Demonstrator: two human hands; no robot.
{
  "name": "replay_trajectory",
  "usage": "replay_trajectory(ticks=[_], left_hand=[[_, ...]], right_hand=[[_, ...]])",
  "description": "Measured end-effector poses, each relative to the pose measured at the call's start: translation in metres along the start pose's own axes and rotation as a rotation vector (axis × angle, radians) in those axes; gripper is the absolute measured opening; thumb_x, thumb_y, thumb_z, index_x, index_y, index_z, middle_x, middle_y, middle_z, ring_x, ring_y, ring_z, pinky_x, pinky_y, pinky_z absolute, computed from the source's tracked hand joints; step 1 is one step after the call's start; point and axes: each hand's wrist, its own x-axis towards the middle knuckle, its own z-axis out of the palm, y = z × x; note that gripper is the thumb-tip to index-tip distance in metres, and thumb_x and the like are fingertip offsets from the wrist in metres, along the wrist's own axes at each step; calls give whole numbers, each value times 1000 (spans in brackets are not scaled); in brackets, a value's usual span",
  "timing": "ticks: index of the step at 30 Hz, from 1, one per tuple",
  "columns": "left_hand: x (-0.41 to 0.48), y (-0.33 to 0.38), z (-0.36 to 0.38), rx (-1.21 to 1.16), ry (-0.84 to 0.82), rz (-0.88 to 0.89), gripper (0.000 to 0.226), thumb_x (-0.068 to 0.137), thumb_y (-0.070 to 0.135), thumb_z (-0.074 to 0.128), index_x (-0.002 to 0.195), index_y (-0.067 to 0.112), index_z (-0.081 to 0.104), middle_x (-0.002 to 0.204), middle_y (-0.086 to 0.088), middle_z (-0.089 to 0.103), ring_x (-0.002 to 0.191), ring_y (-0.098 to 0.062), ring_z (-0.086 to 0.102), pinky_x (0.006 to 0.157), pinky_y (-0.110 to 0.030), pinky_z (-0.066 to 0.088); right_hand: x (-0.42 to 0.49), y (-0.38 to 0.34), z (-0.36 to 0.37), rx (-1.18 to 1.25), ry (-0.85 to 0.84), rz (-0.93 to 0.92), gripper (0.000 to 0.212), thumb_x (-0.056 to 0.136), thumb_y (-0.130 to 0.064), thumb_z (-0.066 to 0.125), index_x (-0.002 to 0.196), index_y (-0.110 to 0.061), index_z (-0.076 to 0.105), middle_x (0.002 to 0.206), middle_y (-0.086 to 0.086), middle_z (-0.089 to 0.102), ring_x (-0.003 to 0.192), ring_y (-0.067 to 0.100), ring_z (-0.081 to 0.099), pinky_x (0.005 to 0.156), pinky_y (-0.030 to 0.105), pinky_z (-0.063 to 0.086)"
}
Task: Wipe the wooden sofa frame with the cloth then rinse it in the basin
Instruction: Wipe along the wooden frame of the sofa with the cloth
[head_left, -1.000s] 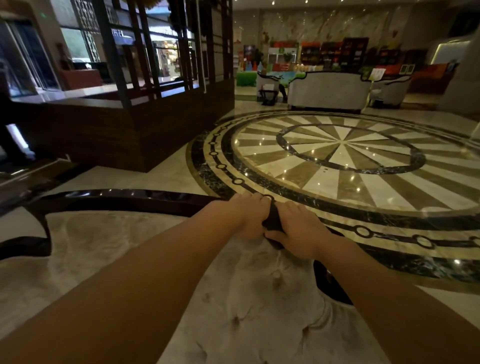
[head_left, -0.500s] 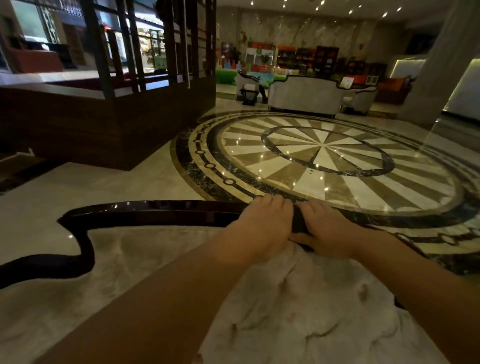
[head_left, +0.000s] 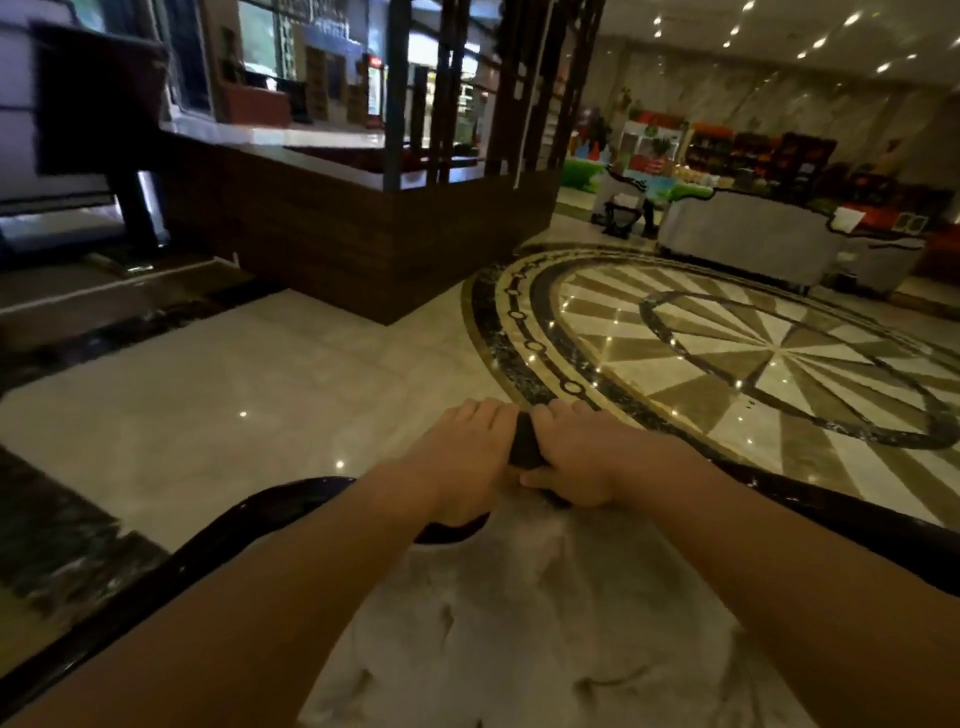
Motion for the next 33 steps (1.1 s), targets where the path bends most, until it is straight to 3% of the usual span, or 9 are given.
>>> replay_trajectory(ticks=[7,10,12,14,18,22,25,30,33], left_hand=[[-40,-41,56,-587,214,-77,44,90,15,47,133,15,41,128,-11,50,113,-28,50,95,-45,45],[-51,-27,89,-836,224,-230,30,91,15,41,114,34,44,118,-3,58,108,-24,56,91,-42,49],[-61,-34,103,-724,204,-302,15,89,17,44,102,24,46,107,-8,60,101,-31,58,82,-41,49],[-78,-56,115,-405,193,-182,17,89,21,43,101,14,52,104,-14,59,100,-37,55,83,-39,43],[-97,-103,114,161,1,-97,57,93,33,27,142,3,30,142,-20,42,131,-36,36,116,-50,20],[-102,-135,104,288,-24,-112,55,97,34,27,143,3,25,143,-20,40,129,-36,38,115,-51,19],[-121,-161,92,334,-28,-182,74,88,47,3,141,2,27,138,-21,45,122,-38,44,111,-51,25],[-184,-207,98,249,-71,-398,71,91,51,21,142,2,24,134,-18,47,116,-34,48,103,-42,33],[-263,-223,108,140,-181,-582,76,87,56,21,141,3,23,130,-15,46,114,-31,48,100,-40,37]], right_hand=[[38,-60,-9,-149,-44,-120,68,86,-47,64,139,-14,35,136,13,44,123,33,45,101,46,42],[54,-96,-7,-526,-72,-214,42,89,-36,62,122,-11,56,104,9,54,96,29,54,80,40,44],[65,-120,7,-784,-169,-203,29,92,-31,57,114,-13,62,83,5,49,79,26,52,74,39,42],[75,-137,35,-864,-303,-150,31,96,-38,50,118,-19,60,90,5,53,85,26,54,73,37,41],[98,-143,79,-348,-400,-90,62,91,-61,46,132,-15,50,123,9,59,102,25,55,89,37,42],[115,-146,102,92,-210,-48,65,83,-58,62,129,-15,43,120,9,51,95,22,53,83,36,46],[124,-168,117,250,20,-141,69,82,-61,60,130,-15,42,123,9,50,102,25,54,88,43,49],[152,-237,115,-79,156,-352,100,73,-83,37,147,-17,25,141,10,43,122,34,45,102,49,36],[156,-316,128,-253,168,-588,90,79,-77,42,147,-20,27,144,10,43,127,36,41,106,54,28]])
